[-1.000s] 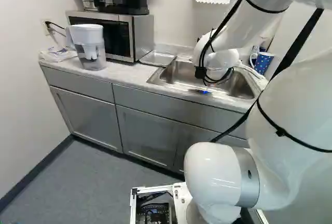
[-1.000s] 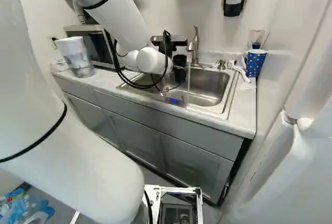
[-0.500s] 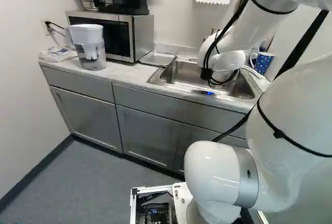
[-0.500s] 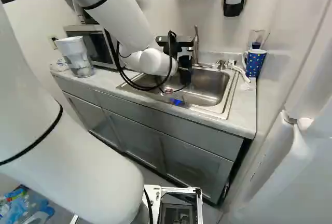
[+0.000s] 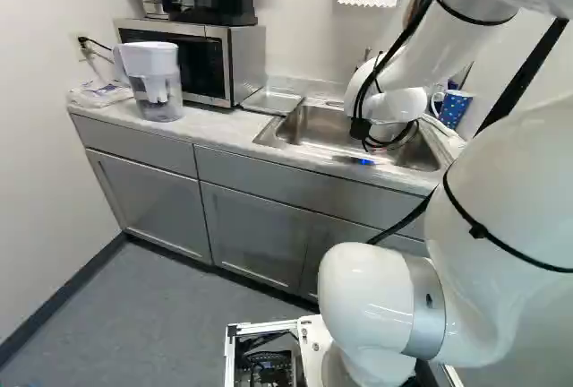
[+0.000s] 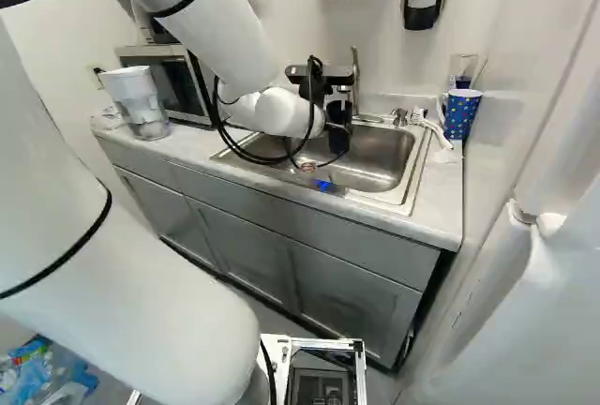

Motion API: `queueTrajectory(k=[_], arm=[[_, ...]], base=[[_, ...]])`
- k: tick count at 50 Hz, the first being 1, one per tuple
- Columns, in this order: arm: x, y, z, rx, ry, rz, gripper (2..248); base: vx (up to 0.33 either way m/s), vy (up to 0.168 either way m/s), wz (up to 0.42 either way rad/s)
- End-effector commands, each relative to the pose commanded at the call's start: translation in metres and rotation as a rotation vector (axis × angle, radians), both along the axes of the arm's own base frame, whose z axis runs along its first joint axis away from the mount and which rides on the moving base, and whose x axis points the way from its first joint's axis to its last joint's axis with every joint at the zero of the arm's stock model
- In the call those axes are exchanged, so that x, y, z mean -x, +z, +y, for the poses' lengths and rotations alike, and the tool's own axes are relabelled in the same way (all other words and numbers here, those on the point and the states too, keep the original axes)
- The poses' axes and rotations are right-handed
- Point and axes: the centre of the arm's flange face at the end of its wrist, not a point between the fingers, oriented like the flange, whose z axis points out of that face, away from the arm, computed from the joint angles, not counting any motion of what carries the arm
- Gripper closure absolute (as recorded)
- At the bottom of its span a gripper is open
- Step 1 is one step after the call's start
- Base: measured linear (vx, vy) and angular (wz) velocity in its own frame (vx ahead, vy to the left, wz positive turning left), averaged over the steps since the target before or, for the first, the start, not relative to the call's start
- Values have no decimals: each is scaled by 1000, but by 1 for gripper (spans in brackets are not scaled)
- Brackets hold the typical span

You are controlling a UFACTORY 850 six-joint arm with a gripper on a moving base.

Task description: Rinse the cup and place it in the tray

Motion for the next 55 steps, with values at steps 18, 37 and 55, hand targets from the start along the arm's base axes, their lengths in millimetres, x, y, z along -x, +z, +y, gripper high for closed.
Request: queueTrajectory(k=[18,37,55], arm=[[0,0,0,0,0,0,137],[0,0,0,0,0,0,137],[0,0,0,0,0,0,137]], base=[[0,0,0],[0,0,0],[0,0,0]])
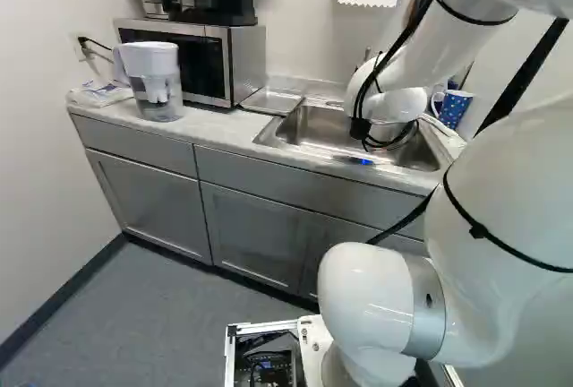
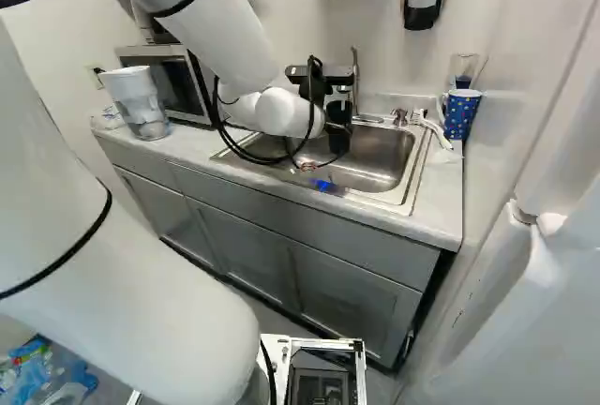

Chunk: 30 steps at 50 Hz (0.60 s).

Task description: Rinse the cup and place it in the tray

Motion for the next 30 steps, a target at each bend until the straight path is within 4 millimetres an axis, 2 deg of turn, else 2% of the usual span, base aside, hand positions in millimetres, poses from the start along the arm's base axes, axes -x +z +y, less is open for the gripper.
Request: queueTrajectory(k=[30], arm=[[0,0,0,0,0,0,137]], base=[[0,0,0]])
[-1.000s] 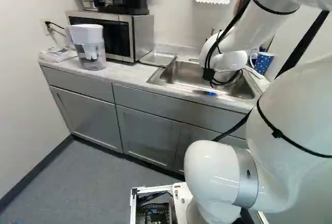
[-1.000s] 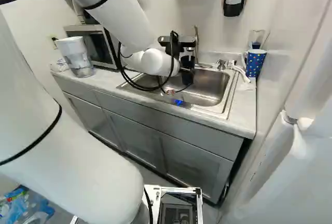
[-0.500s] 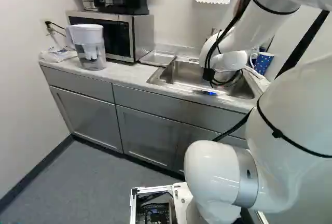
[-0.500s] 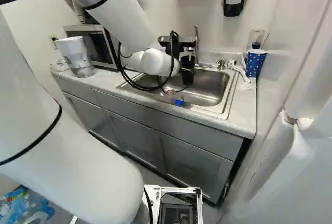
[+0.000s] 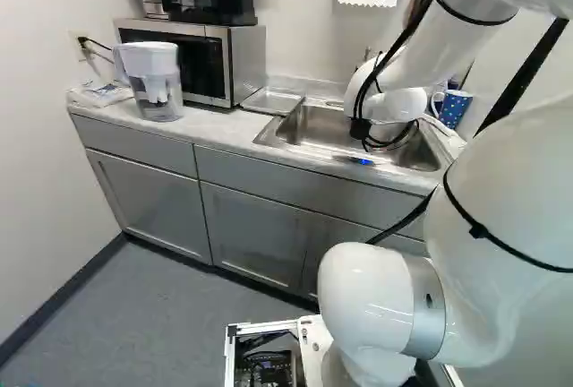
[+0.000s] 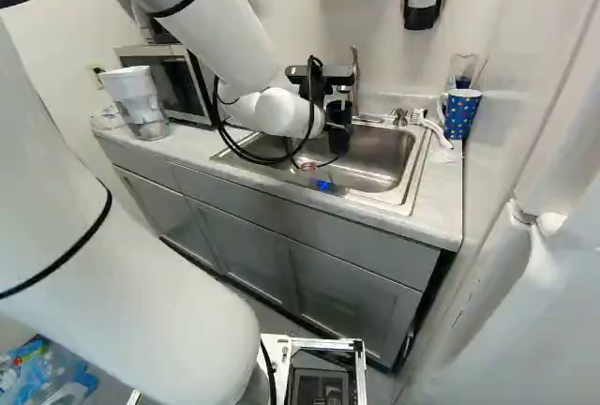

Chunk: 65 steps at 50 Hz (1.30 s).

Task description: Rinse the cup and place it in the tray

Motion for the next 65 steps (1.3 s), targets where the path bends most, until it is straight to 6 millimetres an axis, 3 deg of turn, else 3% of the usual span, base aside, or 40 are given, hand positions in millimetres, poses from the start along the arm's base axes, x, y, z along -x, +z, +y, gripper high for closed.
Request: queueTrajectory(k=[65], arm=[[0,0,0,0,0,0,137]], base=[[0,0,0]])
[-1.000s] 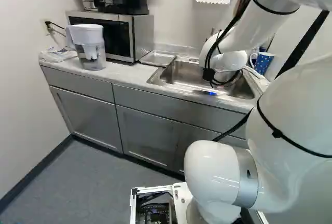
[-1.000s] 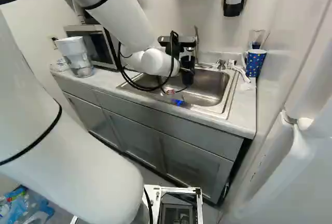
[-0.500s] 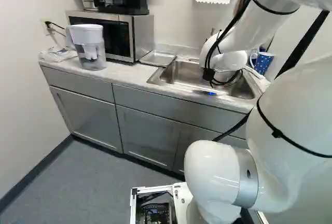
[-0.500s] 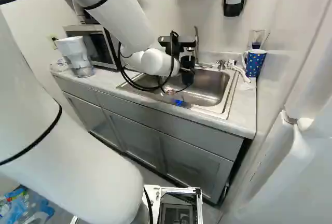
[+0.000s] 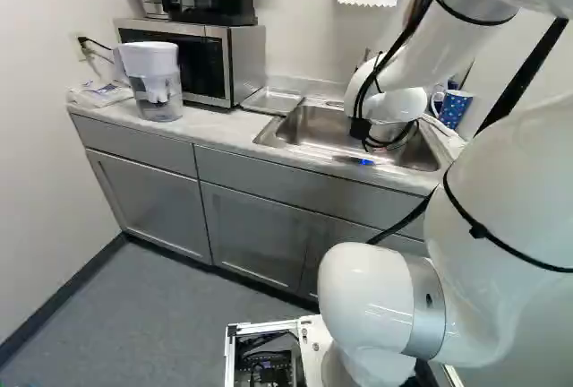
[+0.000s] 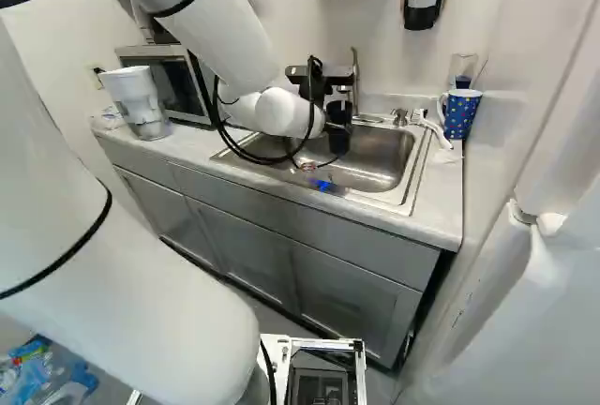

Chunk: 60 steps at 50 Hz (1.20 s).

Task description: Rinse the cup and place it in the tray

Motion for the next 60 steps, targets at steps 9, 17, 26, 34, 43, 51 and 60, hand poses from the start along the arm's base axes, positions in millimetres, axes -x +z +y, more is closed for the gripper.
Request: queueTrajectory(k=[9,17,26,34,43,51,60], arm=[[0,0,0,0,0,0,137],[0,0,0,0,0,0,137],[0,0,0,0,0,0,137],[0,0,0,0,0,0,137],[0,0,0,0,0,0,137],[0,0,0,0,0,0,137],[0,0,0,0,0,0,137]], base=[[0,0,0],[0,0,0],[0,0,0],[0,0,0],[0,0,0],[0,0,0],[0,0,0]])
